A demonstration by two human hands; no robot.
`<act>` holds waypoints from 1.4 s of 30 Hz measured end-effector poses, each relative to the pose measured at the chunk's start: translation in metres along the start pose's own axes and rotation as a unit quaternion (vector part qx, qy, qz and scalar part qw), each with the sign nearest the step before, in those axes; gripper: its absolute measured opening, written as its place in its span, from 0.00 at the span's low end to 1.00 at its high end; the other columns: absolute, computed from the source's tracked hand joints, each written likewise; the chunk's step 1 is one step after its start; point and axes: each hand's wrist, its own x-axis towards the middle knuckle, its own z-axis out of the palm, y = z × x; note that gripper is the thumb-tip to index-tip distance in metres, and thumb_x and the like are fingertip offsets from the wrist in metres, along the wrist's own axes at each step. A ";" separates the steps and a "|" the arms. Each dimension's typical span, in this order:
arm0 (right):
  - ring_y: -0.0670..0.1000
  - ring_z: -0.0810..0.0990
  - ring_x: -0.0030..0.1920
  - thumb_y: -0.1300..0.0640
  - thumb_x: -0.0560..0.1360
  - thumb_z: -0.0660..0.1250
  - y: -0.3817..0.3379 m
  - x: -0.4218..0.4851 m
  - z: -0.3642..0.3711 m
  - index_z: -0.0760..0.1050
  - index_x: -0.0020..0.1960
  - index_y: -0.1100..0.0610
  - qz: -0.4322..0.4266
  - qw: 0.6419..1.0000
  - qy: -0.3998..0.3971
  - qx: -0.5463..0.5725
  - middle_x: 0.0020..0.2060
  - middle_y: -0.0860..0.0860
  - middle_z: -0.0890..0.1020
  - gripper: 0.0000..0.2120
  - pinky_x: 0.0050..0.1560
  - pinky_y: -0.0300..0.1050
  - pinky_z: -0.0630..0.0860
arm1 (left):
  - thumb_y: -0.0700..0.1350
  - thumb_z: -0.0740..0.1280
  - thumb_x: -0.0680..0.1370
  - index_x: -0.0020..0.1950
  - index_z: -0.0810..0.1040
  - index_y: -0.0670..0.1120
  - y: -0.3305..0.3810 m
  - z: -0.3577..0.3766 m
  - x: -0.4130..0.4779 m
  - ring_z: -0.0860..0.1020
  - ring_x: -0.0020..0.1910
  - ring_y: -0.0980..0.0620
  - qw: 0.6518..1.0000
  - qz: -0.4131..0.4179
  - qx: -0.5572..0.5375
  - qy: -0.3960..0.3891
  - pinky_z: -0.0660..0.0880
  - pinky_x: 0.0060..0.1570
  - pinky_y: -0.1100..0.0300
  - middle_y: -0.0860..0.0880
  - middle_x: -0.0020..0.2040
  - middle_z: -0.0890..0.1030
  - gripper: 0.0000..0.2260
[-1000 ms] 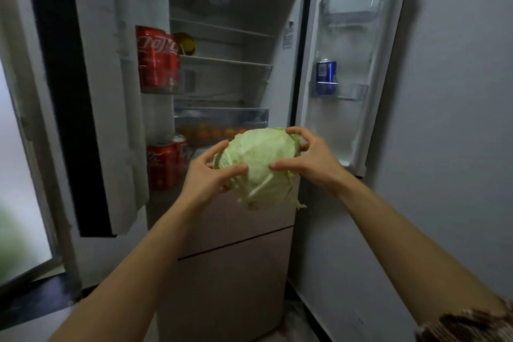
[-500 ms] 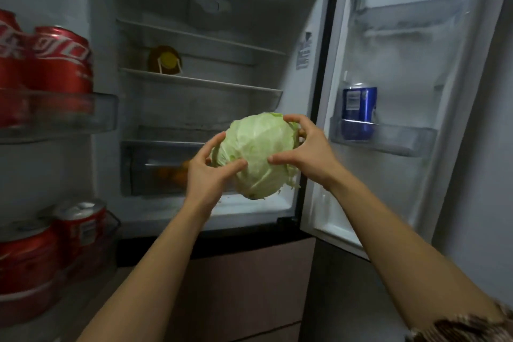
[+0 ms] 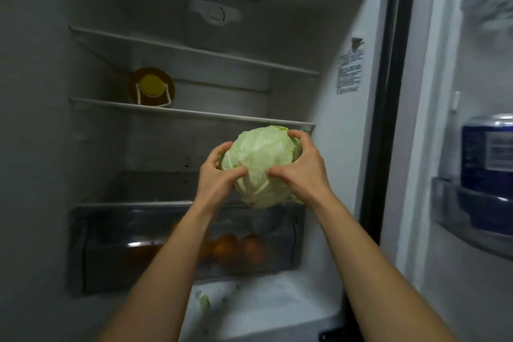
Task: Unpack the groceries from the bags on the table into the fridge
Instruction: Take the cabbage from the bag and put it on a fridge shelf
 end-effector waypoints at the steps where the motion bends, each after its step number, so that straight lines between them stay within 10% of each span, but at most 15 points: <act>1: 0.54 0.75 0.58 0.59 0.59 0.78 0.006 0.012 0.009 0.67 0.65 0.47 0.001 1.000 0.004 -0.007 0.60 0.51 0.76 0.38 0.59 0.55 0.76 | 0.32 0.69 0.69 0.63 0.74 0.50 -0.007 -0.001 0.016 0.79 0.52 0.47 1.000 -0.009 0.000 -0.006 0.81 0.41 0.56 0.46 0.55 0.79 0.25; 12: 0.57 0.80 0.56 0.36 0.48 0.70 0.080 0.102 0.097 0.68 0.64 0.47 0.089 0.995 0.038 -0.031 0.55 0.53 0.81 0.45 0.57 0.54 0.77 | 0.38 0.71 0.67 0.61 0.76 0.50 -0.075 -0.003 0.152 0.79 0.46 0.45 0.989 -0.144 0.020 -0.036 0.77 0.45 0.47 0.46 0.50 0.81 0.23; 18: 0.56 0.80 0.57 0.37 0.56 0.76 0.102 0.134 0.110 0.72 0.65 0.45 0.095 0.994 0.018 -0.057 0.57 0.52 0.82 0.39 0.58 0.52 0.77 | 0.48 0.64 0.61 0.52 0.80 0.44 -0.086 -0.001 0.188 0.77 0.40 0.47 0.976 -0.185 0.063 -0.096 0.73 0.33 0.61 0.42 0.42 0.79 0.21; 24: 0.57 0.70 0.68 0.36 0.66 0.72 0.098 0.154 0.119 0.61 0.74 0.42 0.030 0.974 -0.088 -0.206 0.71 0.51 0.70 0.40 0.66 0.50 0.70 | 0.48 0.58 0.76 0.35 0.73 0.47 -0.097 -0.009 0.199 0.73 0.27 0.50 0.963 -0.250 0.085 -0.049 0.70 0.32 0.65 0.47 0.27 0.76 0.12; 28: 0.57 0.66 0.71 0.34 0.65 0.71 0.096 0.151 0.127 0.54 0.76 0.44 0.024 0.962 -0.116 -0.244 0.74 0.50 0.64 0.46 0.69 0.50 0.66 | 0.48 0.60 0.75 0.38 0.78 0.45 -0.099 -0.017 0.208 0.80 0.43 0.44 0.968 -0.198 0.153 -0.014 0.77 0.42 0.60 0.38 0.46 0.82 0.11; 31: 0.54 0.75 0.65 0.29 0.54 0.72 0.104 0.152 0.135 0.65 0.69 0.46 0.107 0.977 -0.103 -0.150 0.66 0.49 0.76 0.48 0.63 0.50 0.74 | 0.42 0.58 0.79 0.38 0.75 0.44 -0.103 -0.025 0.200 0.78 0.31 0.50 0.966 -0.214 0.145 -0.019 0.74 0.24 0.68 0.43 0.36 0.78 0.12; 37: 0.53 0.81 0.55 0.56 0.62 0.81 0.110 0.171 0.136 0.77 0.61 0.58 0.124 0.982 -0.135 0.041 0.56 0.52 0.83 0.30 0.60 0.50 0.77 | 0.45 0.62 0.78 0.48 0.77 0.42 -0.103 -0.033 0.194 0.78 0.36 0.47 0.954 -0.245 0.172 -0.019 0.77 0.35 0.57 0.42 0.43 0.80 0.08; 42: 0.52 0.80 0.50 0.69 0.71 0.68 0.133 0.173 0.129 0.81 0.53 0.58 0.149 0.985 -0.037 0.075 0.47 0.53 0.83 0.13 0.53 0.46 0.77 | 0.41 0.68 0.76 0.58 0.77 0.36 -0.106 -0.021 0.181 0.79 0.43 0.46 0.954 -0.170 0.243 -0.054 0.79 0.34 0.63 0.44 0.52 0.80 0.13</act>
